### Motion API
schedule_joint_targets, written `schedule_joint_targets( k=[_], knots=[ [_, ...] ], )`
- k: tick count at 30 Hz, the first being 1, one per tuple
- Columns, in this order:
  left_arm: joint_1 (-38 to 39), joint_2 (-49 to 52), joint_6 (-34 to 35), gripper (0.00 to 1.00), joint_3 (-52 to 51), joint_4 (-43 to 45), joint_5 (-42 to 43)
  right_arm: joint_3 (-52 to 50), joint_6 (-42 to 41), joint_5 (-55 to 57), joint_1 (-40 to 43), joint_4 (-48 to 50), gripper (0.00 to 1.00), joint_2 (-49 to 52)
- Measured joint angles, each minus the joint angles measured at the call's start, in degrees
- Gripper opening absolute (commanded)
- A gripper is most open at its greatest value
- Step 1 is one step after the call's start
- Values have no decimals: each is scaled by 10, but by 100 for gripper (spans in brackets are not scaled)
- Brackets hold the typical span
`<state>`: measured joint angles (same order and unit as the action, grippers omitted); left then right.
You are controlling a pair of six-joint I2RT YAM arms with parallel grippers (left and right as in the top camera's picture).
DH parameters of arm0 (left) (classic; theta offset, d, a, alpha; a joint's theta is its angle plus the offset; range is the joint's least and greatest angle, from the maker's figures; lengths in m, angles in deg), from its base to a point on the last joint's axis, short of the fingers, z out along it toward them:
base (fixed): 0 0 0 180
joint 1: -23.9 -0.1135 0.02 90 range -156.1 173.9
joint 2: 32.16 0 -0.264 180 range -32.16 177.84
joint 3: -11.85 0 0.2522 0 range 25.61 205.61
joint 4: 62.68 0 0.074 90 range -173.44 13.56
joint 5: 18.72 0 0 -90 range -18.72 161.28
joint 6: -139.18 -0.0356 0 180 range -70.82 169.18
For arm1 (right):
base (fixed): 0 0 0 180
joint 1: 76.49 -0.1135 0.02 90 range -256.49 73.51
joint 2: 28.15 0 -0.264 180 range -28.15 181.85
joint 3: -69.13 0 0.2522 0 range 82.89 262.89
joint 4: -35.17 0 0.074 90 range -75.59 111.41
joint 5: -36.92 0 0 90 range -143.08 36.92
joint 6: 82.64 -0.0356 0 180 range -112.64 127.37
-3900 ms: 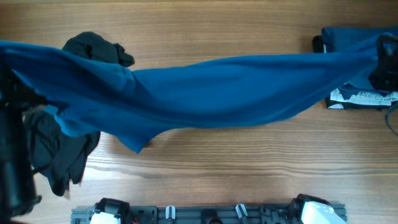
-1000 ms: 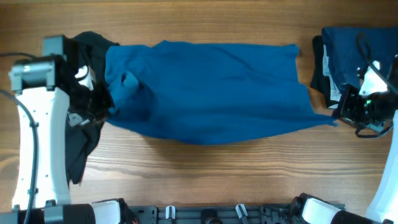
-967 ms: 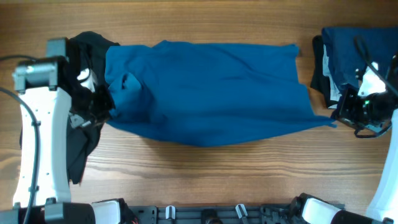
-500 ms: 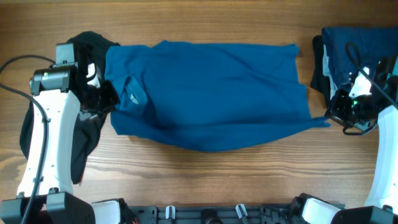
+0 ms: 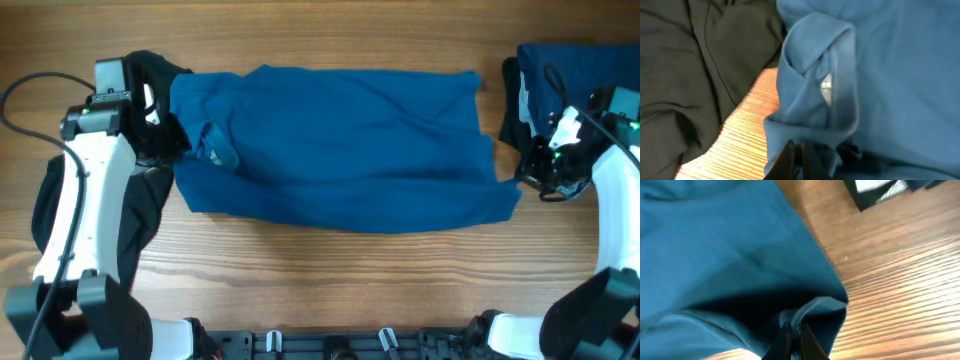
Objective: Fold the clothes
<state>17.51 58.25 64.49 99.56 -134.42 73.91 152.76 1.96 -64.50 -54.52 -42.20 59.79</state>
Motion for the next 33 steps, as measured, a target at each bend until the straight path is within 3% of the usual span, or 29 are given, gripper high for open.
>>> schedule_joint_targets(
  k=[14,28,29,30,32,33],
  knots=[
    [0,42,0,4,-8,79,-40,-20,3,1,10,95,4,10],
    [0,107,13,6,-9,147,-97,-20,0,-26,10,185,4,116],
    [0,107,14,12,-9,147,-99,-20,0,-26,10,186,4,116],
    [0,107,14,31,-9,147,-99,-20,0,-27,10,190,10,116],
    [0,107,14,61,-9,147,-103,-20,0,-27,10,192,64,116],
    [0,107,14,86,-9,147,-104,-20,1,-27,10,193,81,116]
  ],
)
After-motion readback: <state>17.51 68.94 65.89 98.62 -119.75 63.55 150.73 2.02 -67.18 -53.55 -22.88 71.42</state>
